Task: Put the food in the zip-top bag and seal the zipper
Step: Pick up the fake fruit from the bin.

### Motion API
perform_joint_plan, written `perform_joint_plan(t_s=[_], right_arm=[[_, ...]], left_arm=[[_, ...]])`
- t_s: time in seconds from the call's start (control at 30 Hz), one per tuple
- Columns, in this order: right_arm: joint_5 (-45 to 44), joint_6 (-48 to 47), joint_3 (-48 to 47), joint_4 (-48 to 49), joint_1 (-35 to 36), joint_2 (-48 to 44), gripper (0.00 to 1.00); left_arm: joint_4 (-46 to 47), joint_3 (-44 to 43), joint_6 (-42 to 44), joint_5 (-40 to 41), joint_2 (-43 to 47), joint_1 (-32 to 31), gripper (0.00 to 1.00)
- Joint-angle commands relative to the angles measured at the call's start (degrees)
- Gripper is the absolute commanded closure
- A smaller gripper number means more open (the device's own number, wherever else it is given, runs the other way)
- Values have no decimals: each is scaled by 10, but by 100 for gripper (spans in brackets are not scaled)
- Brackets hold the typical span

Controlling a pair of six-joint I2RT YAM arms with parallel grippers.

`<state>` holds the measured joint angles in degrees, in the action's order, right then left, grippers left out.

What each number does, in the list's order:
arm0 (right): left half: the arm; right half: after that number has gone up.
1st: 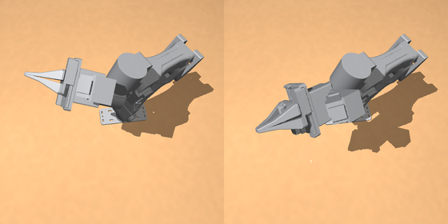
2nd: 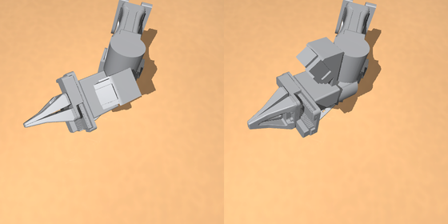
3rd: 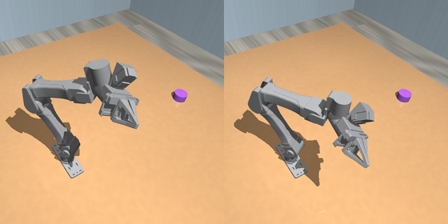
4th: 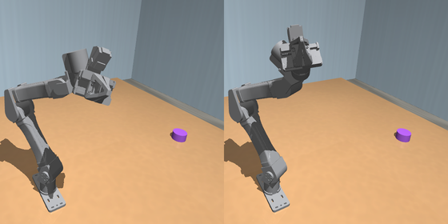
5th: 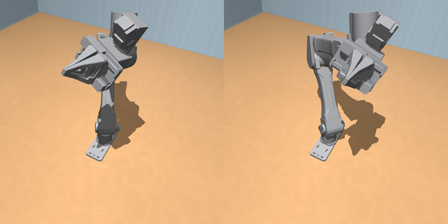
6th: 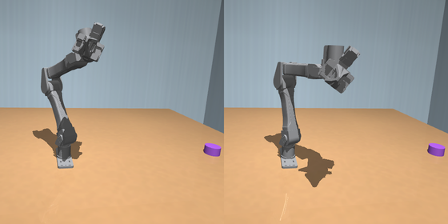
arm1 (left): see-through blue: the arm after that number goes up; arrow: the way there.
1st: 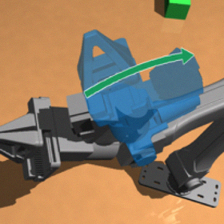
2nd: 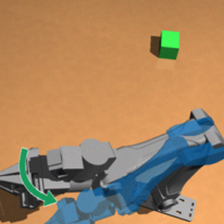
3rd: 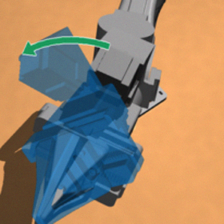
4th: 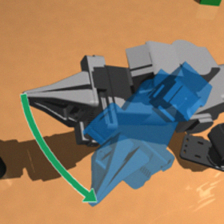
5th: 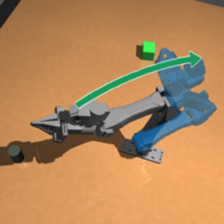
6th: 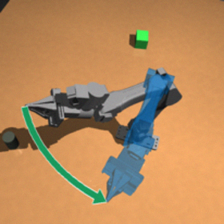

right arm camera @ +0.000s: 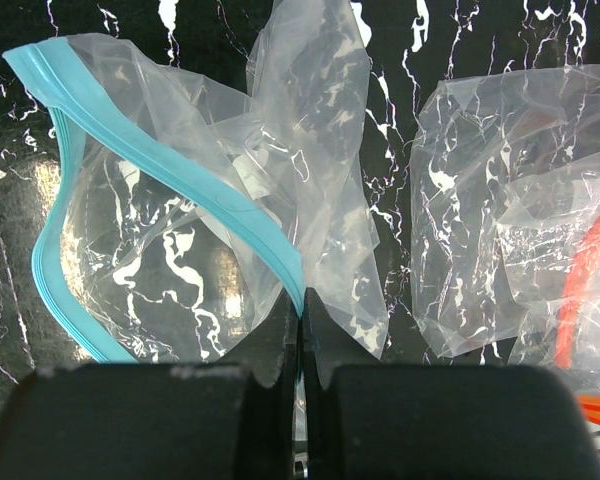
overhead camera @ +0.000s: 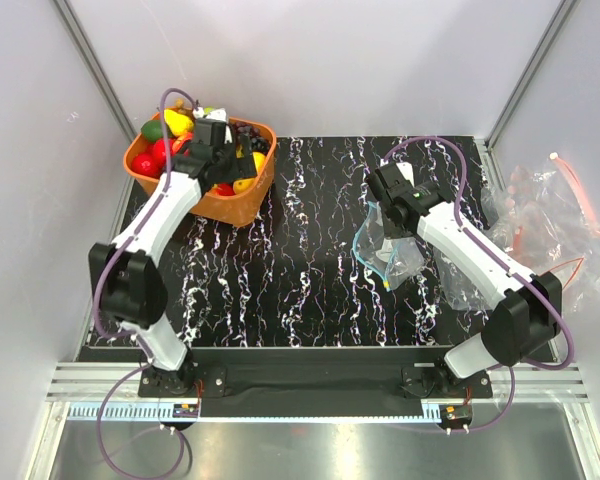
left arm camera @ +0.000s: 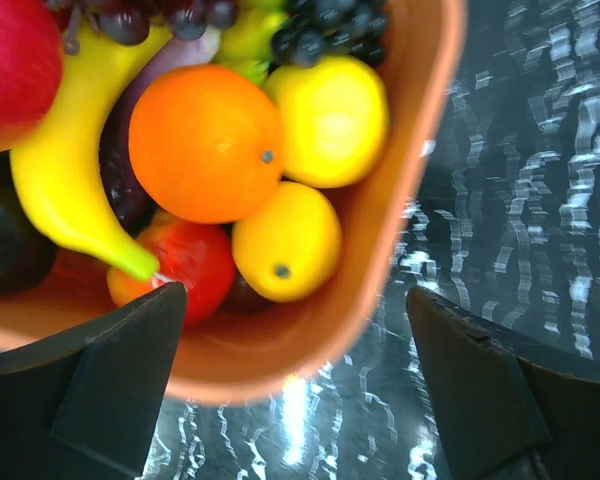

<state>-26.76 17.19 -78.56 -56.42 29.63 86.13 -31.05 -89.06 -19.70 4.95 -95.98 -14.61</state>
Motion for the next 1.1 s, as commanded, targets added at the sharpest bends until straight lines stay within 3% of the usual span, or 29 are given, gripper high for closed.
perform_joint_plan(t_s=[0.0, 0.23, 0.6, 0.7, 0.73, 0.77, 0.83, 0.9, 1.07], right_arm=[[6, -9, -16, 11, 3, -1, 100], [3, -14, -22, 7, 3, 4, 100], [4, -17, -27, 10, 3, 8, 100], [4, -17, -28, 8, 4, 10, 100], [4, -16, -28, 9, 4, 10, 100], [3, -17, -28, 8, 3, 9, 100], [1, -17, -27, 8, 3, 9, 100], [1, -17, -27, 8, 4, 8, 100], [7, -15, -32, 8, 3, 9, 100]], left_arm=[[-6, -52, 14, 47, -31, 2, 1], [-39, -129, 26, 84, -117, 18, 1], [-26, -143, 38, 72, -162, 34, 2], [-9, -144, 45, 55, -172, 35, 14], [-2, -144, 46, 53, -172, 35, 20], [2, -141, 50, 49, -170, 34, 32], [17, -125, 49, 40, -149, 34, 42], [35, -100, 48, 29, -126, 34, 49], [68, -31, 32, -9, -31, 33, 50]])
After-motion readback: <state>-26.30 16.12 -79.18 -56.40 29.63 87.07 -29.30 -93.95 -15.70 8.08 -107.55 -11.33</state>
